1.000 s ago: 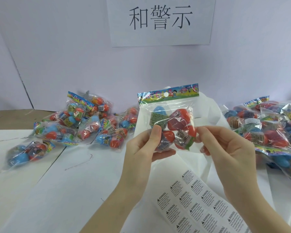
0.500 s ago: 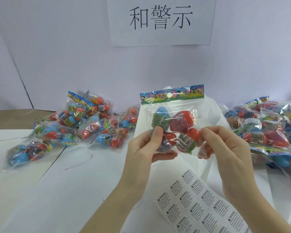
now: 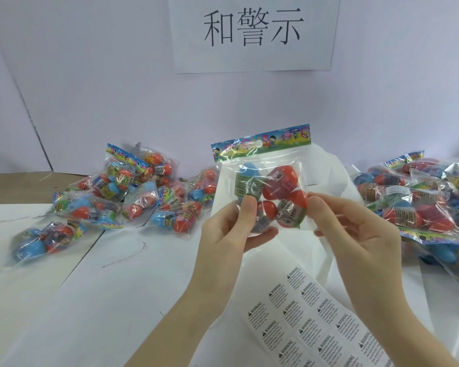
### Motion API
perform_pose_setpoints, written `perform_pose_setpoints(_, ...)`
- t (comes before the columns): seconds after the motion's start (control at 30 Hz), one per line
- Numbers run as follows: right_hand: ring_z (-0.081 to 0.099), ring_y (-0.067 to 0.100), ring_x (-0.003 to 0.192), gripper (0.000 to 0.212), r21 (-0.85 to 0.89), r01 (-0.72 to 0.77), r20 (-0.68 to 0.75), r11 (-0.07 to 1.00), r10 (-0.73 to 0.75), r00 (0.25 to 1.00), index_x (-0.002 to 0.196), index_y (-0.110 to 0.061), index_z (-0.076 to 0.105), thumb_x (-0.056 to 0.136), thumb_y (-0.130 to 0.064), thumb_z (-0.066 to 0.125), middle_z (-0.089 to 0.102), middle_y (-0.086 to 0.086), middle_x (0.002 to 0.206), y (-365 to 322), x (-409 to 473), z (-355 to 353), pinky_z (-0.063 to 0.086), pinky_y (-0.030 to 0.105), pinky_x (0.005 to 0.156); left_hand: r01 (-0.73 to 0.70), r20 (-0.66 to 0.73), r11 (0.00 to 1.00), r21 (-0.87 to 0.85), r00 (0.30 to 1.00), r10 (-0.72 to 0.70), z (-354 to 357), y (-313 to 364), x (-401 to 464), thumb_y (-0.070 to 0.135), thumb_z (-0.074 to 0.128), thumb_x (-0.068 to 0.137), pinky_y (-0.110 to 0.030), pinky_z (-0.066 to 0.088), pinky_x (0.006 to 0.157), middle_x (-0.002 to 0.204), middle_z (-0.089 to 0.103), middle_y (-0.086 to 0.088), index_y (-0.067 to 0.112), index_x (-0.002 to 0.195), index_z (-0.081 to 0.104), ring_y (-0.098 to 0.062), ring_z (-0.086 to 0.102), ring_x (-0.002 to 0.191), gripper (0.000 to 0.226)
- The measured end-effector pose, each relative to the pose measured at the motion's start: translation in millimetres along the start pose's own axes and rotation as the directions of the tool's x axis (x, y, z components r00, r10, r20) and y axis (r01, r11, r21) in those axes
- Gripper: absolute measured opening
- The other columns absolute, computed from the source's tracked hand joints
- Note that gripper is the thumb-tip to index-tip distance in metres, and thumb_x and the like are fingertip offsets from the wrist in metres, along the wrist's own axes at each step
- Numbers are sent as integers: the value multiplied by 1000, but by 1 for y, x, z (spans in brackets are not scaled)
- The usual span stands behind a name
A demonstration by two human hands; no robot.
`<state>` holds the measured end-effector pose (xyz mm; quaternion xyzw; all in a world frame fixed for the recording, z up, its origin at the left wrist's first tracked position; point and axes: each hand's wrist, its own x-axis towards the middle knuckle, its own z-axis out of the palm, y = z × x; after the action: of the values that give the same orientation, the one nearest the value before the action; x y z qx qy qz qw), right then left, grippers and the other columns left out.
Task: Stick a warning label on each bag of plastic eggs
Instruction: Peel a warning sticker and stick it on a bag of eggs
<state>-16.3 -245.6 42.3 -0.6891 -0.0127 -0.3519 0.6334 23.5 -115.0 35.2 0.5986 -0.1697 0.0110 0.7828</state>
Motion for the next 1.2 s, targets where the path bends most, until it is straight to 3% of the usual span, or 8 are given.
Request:
perform_pose_setpoints(0.1,60,2,71,21,-98,34,-8,995,-35,999,82,-40,67,65,-49,75,70,-19,82,0,-2,1,45,18,67,-4,61,1000,-25,998,5,1,2,-2,39,48,88,-23,55,76,92,75,-1,24,86,77,-15,71,88,33)
perform_pose_setpoints(0.23,65,2,81,43,-24,-118,54,993,119,991,90,-34,67,53,-55,69,72,-18,87,3,1,3,48,19,72,3,138,999,-48,990,4,-1,5,-4,33,42,86,-21,54,74,94,75,2,32,94,75,-17,71,91,34)
perform_pose_setpoints(0.43,65,4,66,58,232,-331,150,915,302,941,97,-13,70,48,-44,71,73,-2,75,5,7,0,49,14,56,2,165,999,-45,986,5,-1,9,-5,33,53,79,-19,53,69,91,75,-2,26,97,74,-16,71,85,28)
perform_pose_setpoints(0.57,64,6,65,54,298,-366,175,882,326,929,97,-7,70,52,-37,70,72,-1,74,6,8,-1,49,15,55,-9,137,1000,-29,990,13,0,9,-5,39,58,84,-21,54,67,88,75,-5,19,89,77,-19,71,82,28)
perform_pose_setpoints(0.77,64,6,64,49,347,-354,119,869,333,935,94,-5,68,53,-30,71,72,-1,74,8,7,0,49,15,53,-60,74,998,33,996,58,5,7,-6,38,46,77,-19,55,66,84,75,1,23,89,71,-14,71,80,32)
perform_pose_setpoints(1.0,64,5,61,36,367,-300,38,880,308,951,90,-8,67,58,-23,70,72,-2,70,8,8,-1,48,14,50,-165,-144,966,198,970,195,4,6,-7,41,61,66,-15,52,59,69,72,6,27,72,71,-11,68,59,18)
perform_pose_setpoints(1.13,64,4,59,34,360,-297,48,884,301,952,89,-8,67,58,-23,70,71,-3,67,9,7,-1,48,14,50,-229,-155,912,340,943,294,4,4,-8,33,69,80,-15,50,56,68,69,13,31,73,67,-8,65,57,7)
perform_pose_setpoints(1.2,64,4,59,35,352,-290,53,890,290,955,89,-8,67,58,-24,70,72,-3,68,8,7,-1,48,14,50,-240,-155,898,369,937,314,4,4,-9,32,61,80,-14,49,55,68,69,14,33,73,66,-5,64,56,8)
